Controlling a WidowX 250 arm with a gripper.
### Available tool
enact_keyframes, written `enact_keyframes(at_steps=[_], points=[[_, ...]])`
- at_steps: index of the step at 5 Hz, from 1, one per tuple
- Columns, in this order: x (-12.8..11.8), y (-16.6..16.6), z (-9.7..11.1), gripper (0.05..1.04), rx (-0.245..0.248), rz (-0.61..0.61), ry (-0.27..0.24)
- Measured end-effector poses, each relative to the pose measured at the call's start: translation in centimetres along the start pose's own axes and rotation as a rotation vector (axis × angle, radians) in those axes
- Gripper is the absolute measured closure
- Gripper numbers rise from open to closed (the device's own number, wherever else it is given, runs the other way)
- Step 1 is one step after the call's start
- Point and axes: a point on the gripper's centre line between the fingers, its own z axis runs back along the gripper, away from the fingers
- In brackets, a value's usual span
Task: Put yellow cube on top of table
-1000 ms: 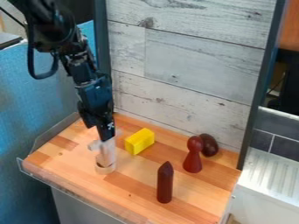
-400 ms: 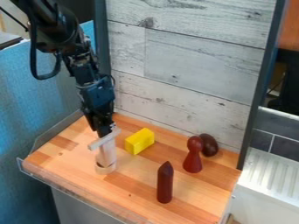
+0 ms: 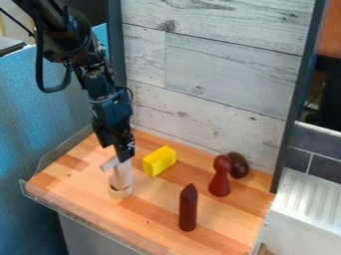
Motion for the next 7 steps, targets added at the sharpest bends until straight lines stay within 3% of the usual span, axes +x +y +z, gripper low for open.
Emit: enact_keyframes(at_steps=[1, 3, 4, 5, 6, 7], points=[[0.1, -0.1, 0.0, 0.105, -0.004, -0.006, -0.007], [0.1, 0.2, -0.1, 0.404, 0.012, 0.010, -0.007], [-0.1, 0.1, -0.5, 0.362, 0.007, 0.016, 0.009], [-0.1, 0.1, -0.6, 0.105, 0.010, 0.017, 0.010], [-0.4, -0.1, -1.2, 0.118, -0.008, 0.019, 0.025], [-0.4, -0.1, -1.2, 0.402, -0.008, 0.016, 0.024]])
